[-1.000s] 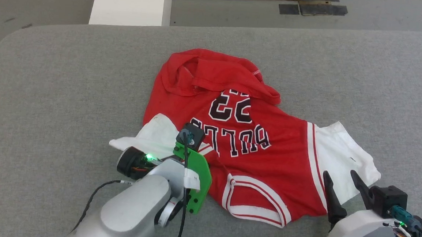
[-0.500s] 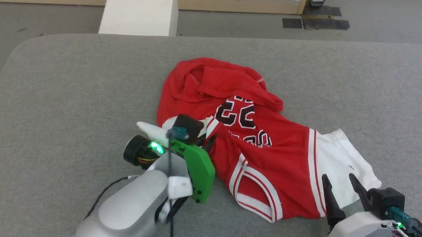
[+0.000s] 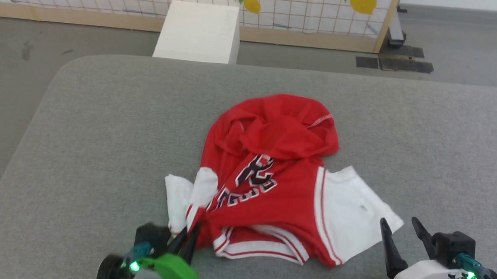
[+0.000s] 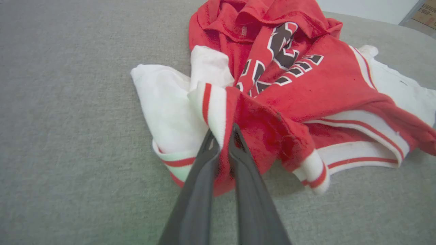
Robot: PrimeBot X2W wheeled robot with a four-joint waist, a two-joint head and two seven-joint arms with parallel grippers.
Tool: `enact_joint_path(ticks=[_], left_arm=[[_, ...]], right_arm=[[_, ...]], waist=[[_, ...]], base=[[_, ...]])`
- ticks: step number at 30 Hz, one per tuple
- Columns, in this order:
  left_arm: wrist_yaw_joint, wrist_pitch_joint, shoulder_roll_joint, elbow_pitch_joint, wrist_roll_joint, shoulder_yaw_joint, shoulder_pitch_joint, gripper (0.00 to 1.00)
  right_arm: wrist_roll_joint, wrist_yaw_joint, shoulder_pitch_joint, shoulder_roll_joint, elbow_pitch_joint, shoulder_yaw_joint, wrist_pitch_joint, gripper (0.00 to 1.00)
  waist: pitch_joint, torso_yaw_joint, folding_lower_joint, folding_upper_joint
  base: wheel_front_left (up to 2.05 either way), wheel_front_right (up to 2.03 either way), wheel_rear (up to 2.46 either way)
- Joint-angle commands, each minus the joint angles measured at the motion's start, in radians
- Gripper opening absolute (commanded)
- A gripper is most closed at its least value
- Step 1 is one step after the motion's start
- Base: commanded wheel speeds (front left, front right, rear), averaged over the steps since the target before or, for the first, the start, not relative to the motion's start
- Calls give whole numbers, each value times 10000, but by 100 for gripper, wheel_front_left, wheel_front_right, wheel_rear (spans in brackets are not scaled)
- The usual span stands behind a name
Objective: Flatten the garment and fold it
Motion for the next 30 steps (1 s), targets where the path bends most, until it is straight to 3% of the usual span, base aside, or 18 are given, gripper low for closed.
enact_joint_path(ticks=[1,3,4,9,13,19,23,30], left_arm=[[65,-89,-20,145,-69,146,195,0],[157,-124,-84,427,-116,294,422,5],[238,-132,-131,591,-171,376,524,100],[653,-168,-195,696,-143,961,677,100],[1051,-175,-176,-303,309,1855,761,100],[939,-177,-202,-2524,1774,2803,975,100],[650,-178,-272,-3352,2890,3383,1136,100],[57,-179,-715,-4026,4488,4073,1366,100]], right_arm=[[-37,-15,115,11,-41,28,70,100],[-38,-15,145,11,-45,58,107,100],[-37,-15,170,11,-40,64,123,100],[-50,-15,298,11,-47,64,207,100],[-64,-15,330,11,-181,-3,279,100],[-189,-15,101,11,-437,-252,677,100],[-307,-15,-261,-141,-302,-24,1904,100],[-170,-15,-1388,-864,554,306,5377,100]], waist=[[-152,149,0,0],[-208,185,0,0],[-262,208,0,0],[-486,265,0,0],[-595,305,0,0],[-620,529,0,0],[-500,661,0,0],[-115,990,0,0]], base=[[0,0,0],[0,0,0],[0,0,0],[0,0,0],[0,0,0],[0,0,0],[0,0,0],[0,0,0]])
